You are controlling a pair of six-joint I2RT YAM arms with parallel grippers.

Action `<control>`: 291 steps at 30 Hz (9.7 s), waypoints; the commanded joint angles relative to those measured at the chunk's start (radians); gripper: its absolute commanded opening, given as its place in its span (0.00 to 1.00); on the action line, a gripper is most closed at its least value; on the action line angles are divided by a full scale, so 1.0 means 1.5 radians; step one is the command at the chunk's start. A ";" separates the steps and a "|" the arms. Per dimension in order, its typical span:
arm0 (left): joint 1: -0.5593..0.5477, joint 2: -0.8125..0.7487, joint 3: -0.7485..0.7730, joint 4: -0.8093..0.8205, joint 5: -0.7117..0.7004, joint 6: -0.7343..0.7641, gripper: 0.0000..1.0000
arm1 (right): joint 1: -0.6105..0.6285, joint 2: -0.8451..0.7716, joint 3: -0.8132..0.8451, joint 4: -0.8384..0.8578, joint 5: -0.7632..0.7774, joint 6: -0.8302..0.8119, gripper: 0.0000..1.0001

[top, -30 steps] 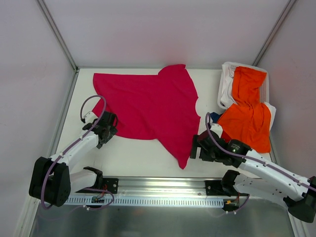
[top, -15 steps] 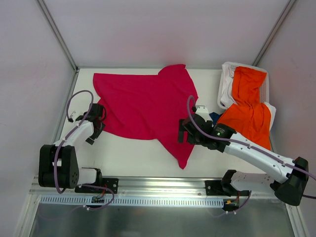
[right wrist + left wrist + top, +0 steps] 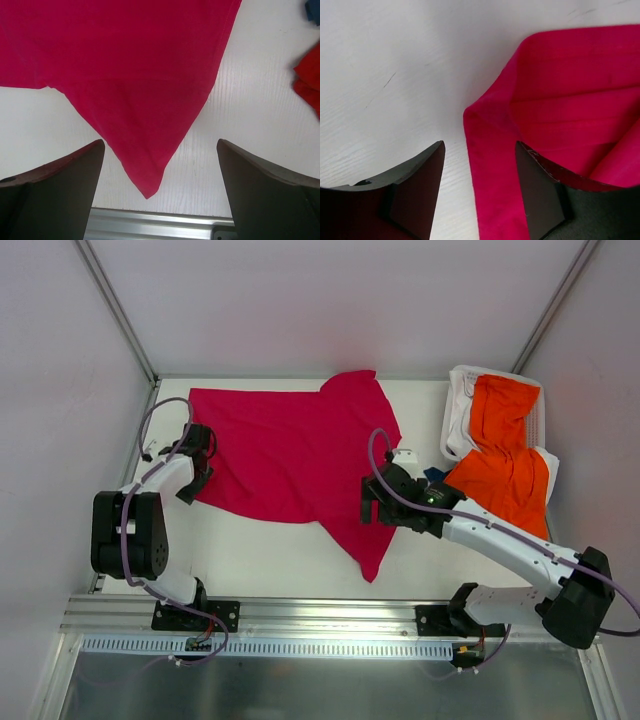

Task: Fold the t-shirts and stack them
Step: Flatten out the tshirt, then grap the side of the flattened tshirt closest away from the robot with both arms, then fold the flattened tshirt in 1/3 of the way, then grap the side of the flattened tshirt furthest away from the robot with both arms

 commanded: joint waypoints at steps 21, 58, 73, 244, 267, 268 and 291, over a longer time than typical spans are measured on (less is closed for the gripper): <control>0.072 0.061 0.084 0.016 -0.010 0.029 0.57 | -0.059 0.079 -0.008 0.072 -0.078 -0.062 1.00; 0.073 0.041 0.039 0.012 0.084 0.022 0.00 | -0.089 0.035 -0.062 0.088 -0.083 -0.068 0.99; 0.072 -0.251 -0.120 -0.148 -0.004 -0.109 0.00 | -0.087 -0.032 -0.107 0.090 -0.114 -0.079 0.99; 0.130 0.414 0.708 -0.038 0.239 0.200 0.99 | -0.463 0.738 0.880 0.218 -0.284 -0.166 0.99; 0.219 0.692 0.953 -0.005 0.422 0.209 0.99 | -0.529 0.851 0.842 0.381 -0.408 -0.076 0.99; 0.219 0.703 0.961 -0.003 0.430 0.203 0.98 | -0.533 0.859 0.842 0.386 -0.411 -0.069 1.00; 0.207 0.772 0.950 0.071 0.585 0.111 0.72 | -0.543 0.972 0.850 0.585 -0.542 0.102 0.99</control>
